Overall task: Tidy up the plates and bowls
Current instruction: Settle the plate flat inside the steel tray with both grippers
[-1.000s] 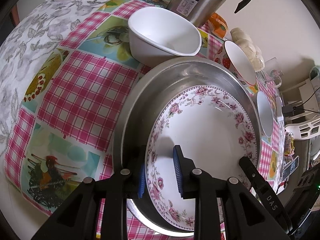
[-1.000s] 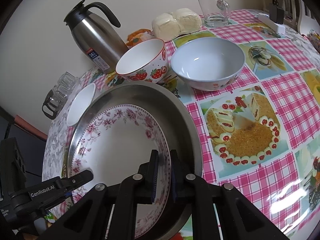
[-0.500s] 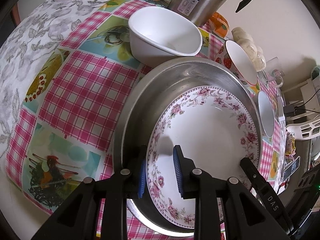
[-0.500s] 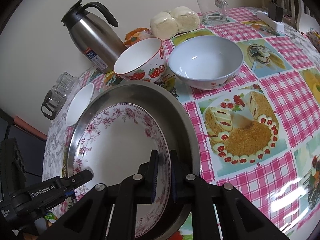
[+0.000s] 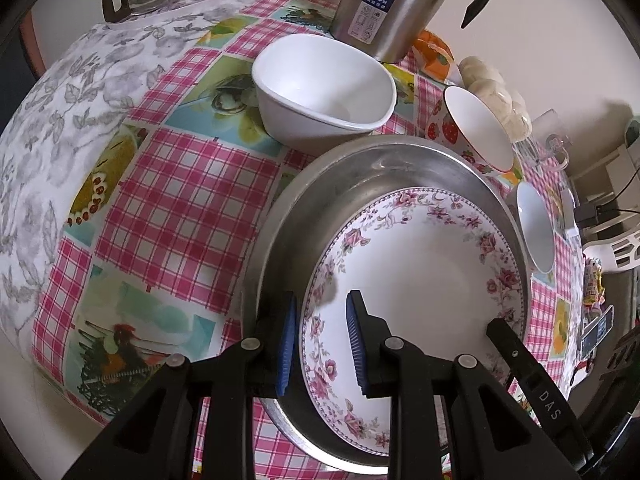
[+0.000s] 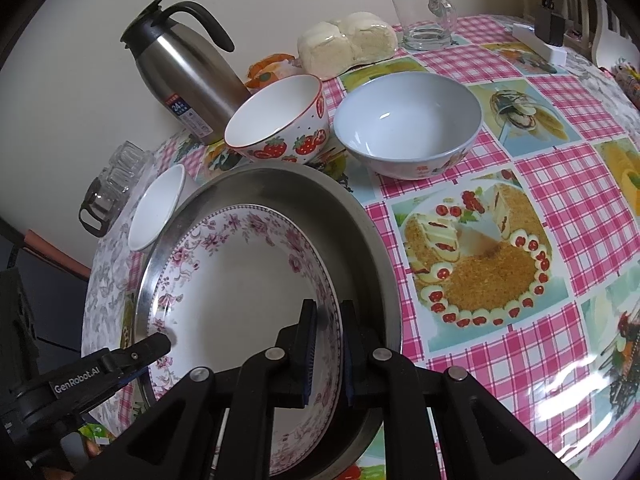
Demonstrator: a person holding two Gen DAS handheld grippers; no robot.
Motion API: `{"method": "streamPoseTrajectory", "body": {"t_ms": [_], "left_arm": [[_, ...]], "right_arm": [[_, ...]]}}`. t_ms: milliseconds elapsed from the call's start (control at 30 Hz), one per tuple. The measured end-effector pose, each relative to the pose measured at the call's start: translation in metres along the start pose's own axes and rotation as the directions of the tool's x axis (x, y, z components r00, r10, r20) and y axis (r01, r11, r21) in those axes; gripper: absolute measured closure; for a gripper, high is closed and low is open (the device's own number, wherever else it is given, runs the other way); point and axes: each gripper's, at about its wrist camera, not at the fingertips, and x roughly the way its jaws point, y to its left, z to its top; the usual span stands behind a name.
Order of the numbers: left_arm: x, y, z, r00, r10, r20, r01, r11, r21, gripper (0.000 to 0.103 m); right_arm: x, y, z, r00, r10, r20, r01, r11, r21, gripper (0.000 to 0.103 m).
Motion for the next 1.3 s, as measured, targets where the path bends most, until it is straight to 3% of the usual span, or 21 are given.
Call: {"method": "streamPoseTrajectory", "body": {"t_ms": [67, 600, 967, 1300], "left_arm": [[-0.001, -0.001, 0.0, 1.0, 0.031, 0.006, -0.031, 1.0, 0.006, 0.077], [-0.009, 0.001, -0.002, 1.0, 0.02, 0.011, -0.02, 1.0, -0.024, 0.077], [-0.01, 0.001, -0.001, 1.0, 0.021, 0.015, -0.021, 0.999, -0.031, 0.077], [-0.017, 0.0, 0.002, 0.999, 0.038, 0.036, -0.038, 0.999, -0.023, 0.077]], "right_arm": [[-0.001, 0.0, 0.0, 1.0, -0.008, 0.003, 0.008, 1.0, -0.001, 0.091], [0.005, 0.01, -0.003, 0.999, -0.014, -0.029, 0.012, 0.998, -0.067, 0.088], [-0.006, -0.001, 0.004, 1.0, -0.022, 0.019, 0.022, 0.999, -0.035, 0.088], [-0.002, -0.001, 0.001, 1.0, -0.025, 0.001, 0.025, 0.999, -0.036, 0.088]]}}
